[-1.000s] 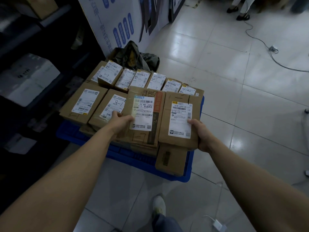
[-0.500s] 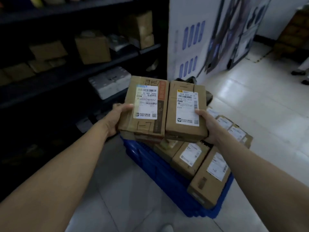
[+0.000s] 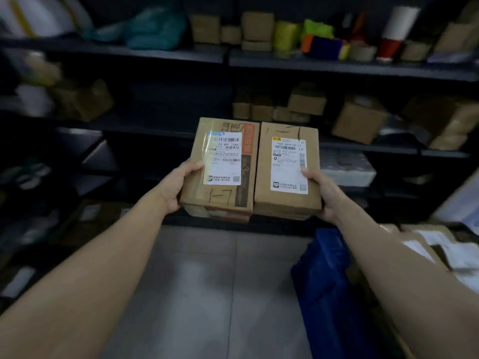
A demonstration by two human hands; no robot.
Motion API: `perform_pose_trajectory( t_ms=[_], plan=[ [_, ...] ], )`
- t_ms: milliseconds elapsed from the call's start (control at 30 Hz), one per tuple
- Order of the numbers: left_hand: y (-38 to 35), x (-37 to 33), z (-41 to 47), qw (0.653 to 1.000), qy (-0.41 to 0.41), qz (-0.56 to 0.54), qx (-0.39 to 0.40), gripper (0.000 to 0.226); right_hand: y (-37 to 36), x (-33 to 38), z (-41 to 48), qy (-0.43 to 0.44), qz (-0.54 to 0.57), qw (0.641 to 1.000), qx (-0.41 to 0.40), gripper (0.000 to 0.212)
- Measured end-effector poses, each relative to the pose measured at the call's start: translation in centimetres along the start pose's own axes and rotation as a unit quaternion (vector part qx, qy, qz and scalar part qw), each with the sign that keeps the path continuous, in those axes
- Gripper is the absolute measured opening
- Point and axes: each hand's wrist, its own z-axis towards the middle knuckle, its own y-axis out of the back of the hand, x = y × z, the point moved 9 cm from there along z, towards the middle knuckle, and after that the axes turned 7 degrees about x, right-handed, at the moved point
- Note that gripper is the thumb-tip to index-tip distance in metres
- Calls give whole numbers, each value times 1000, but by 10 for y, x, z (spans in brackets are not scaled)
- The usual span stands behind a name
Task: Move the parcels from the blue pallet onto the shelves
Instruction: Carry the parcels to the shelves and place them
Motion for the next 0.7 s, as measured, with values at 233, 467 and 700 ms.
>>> perform_pose_trajectory(
  t_ms=[233, 467, 700],
  plan=[
    [167, -26, -98, 993, -49, -57, -95, 48, -200, -16, 72, -38, -67, 987, 143, 52],
    [285, -18, -212, 950, -110, -152, -250, 41, -393, -63, 101, -92, -129, 936, 316, 42],
    [363, 4, -315, 885, -129, -167, -415, 28, -561, -113, 110, -112, -177, 874, 438, 59]
  ],
)
